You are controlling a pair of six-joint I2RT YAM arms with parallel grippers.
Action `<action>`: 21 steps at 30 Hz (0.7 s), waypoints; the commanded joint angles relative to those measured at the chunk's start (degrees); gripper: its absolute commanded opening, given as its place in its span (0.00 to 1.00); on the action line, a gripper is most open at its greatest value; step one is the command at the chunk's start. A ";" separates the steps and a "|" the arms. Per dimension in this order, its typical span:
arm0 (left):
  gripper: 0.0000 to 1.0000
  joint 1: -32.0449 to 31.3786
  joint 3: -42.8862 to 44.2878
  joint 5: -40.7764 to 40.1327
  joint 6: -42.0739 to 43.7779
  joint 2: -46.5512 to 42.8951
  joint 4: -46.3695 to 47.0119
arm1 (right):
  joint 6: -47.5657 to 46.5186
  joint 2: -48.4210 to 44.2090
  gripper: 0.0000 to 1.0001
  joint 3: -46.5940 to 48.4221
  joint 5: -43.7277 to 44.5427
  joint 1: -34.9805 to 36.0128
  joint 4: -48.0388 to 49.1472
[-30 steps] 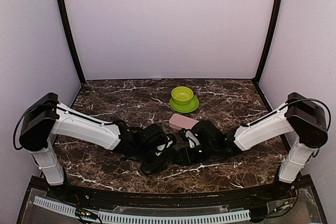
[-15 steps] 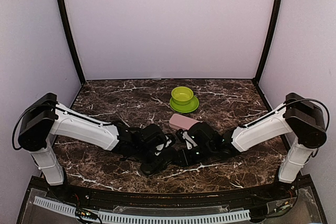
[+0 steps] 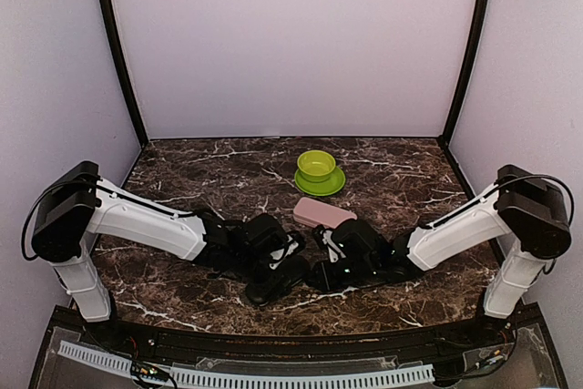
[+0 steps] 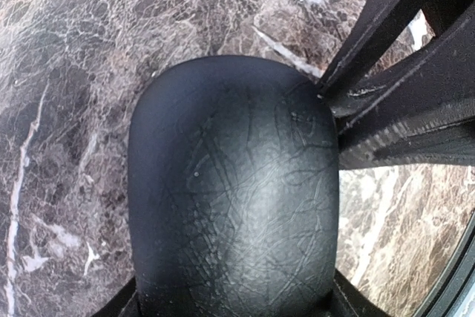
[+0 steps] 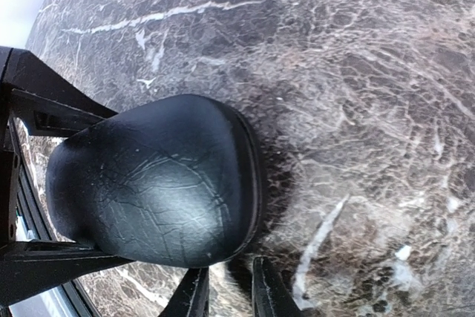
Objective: Organize the sunglasses
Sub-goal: Adjust the sunglasses in the sunglasses case.
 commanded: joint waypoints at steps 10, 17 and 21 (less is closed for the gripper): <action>0.38 -1.37 0.14 4.63 1.10 0.02 -0.49 | 1.37 0.74 0.20 -1.54 5.90 -0.21 -0.62; 0.43 -1.51 3.28 -7.87 -8.97 1.70 -6.87 | 1.22 2.15 0.21 1.36 3.43 -0.53 -2.06; 0.50 0.91 4.58 -11.38 -12.37 1.98 -10.34 | 1.50 1.09 0.21 1.01 2.98 -1.27 -2.41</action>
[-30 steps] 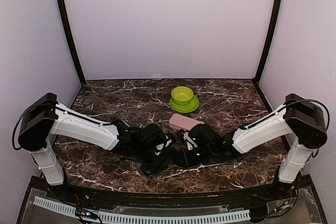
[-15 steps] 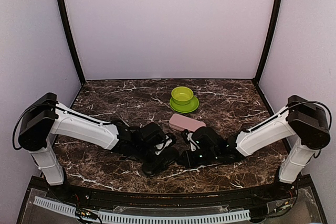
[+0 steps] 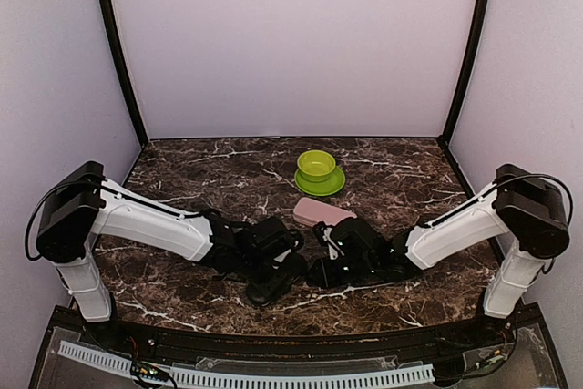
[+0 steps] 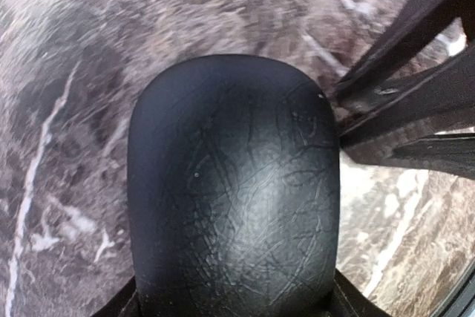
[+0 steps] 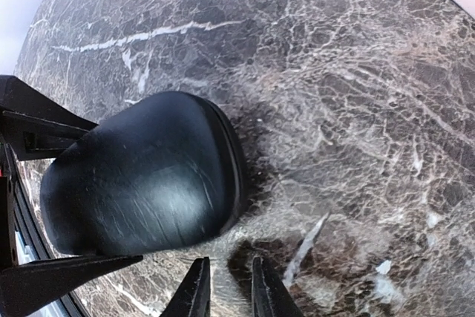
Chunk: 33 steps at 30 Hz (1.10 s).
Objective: Organize the sunglasses
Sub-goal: Adjust the sunglasses in the sunglasses case, then move the case with sunglasses to the center of the board.
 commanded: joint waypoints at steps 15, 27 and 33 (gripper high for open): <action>0.55 15.40 2.36 -9.25 -5.24 -1.18 -4.80 | -0.73 -1.59 0.22 0.44 0.94 -2.41 -5.05; 0.88 15.53 0.03 0.46 -9.31 -1.02 0.46 | -0.82 -1.41 0.22 0.28 0.30 -2.85 -4.64; 0.91 15.01 -3.12 0.27 -10.34 -4.36 0.80 | -0.56 -1.49 0.22 0.30 0.20 -2.80 -4.54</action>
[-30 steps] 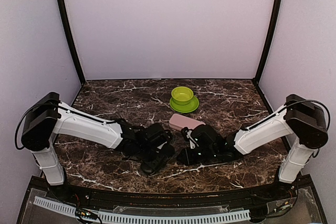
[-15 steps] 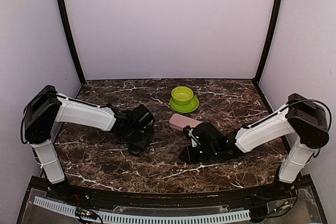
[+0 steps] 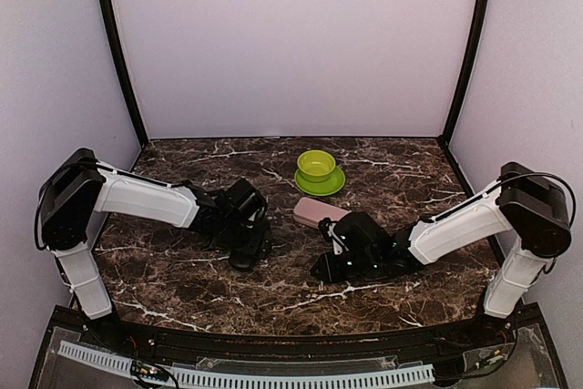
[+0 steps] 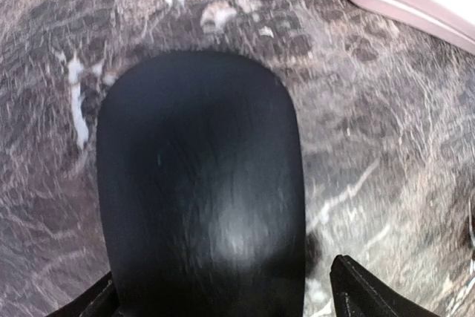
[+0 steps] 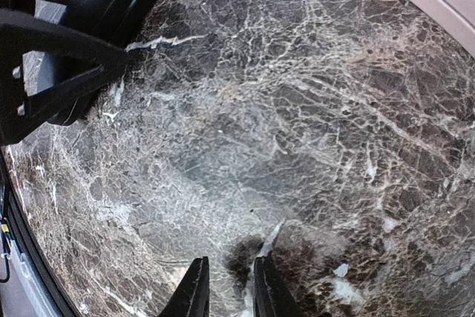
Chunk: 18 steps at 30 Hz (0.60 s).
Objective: Organize the sunglasses
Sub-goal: Move the case with sunglasses to the center of the board.
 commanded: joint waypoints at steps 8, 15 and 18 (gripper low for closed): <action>0.91 -0.71 -6.15 1.46 -2.01 -10.06 0.07 | -1.88 -1.48 0.29 2.14 1.78 -0.76 -5.39; 0.95 -0.63 -5.24 -3.14 2.54 -16.86 -2.89 | -5.20 -5.17 0.48 6.05 5.83 -3.00 -13.77; 0.99 -0.02 -4.37 -7.04 5.25 -19.15 -4.50 | -6.31 -8.36 0.58 7.67 7.86 -4.63 -17.56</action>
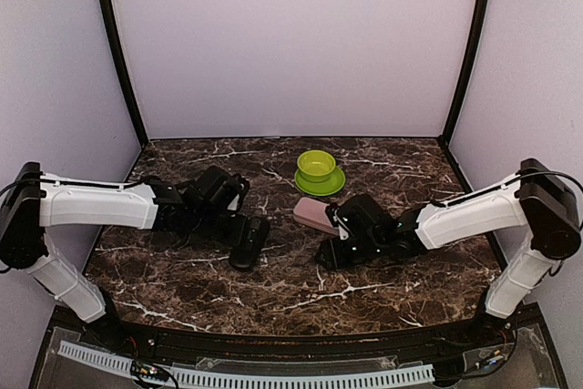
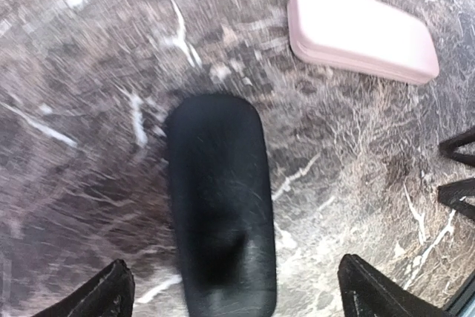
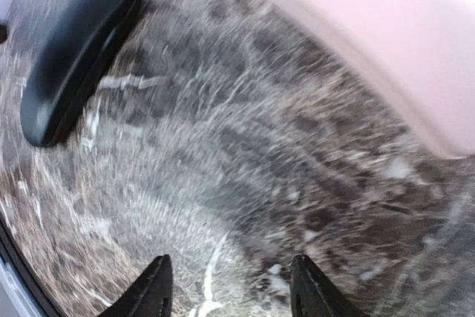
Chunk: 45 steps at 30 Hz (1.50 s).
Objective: Organize the sunglasses
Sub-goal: Move the case with sunglasses to the center of the board, then reset both arms
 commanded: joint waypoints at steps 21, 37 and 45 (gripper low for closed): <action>0.99 12.94 -5.50 -16.28 16.38 -22.90 11.88 | -18.78 -20.26 1.00 15.42 27.81 -15.40 -21.51; 0.99 13.44 -17.34 -16.87 27.02 -37.48 29.24 | -24.89 -31.09 1.00 4.41 36.79 -15.62 -9.90; 0.99 13.44 -18.47 -19.02 27.59 -39.84 28.51 | -26.32 -33.17 1.00 3.21 35.54 -15.66 -6.34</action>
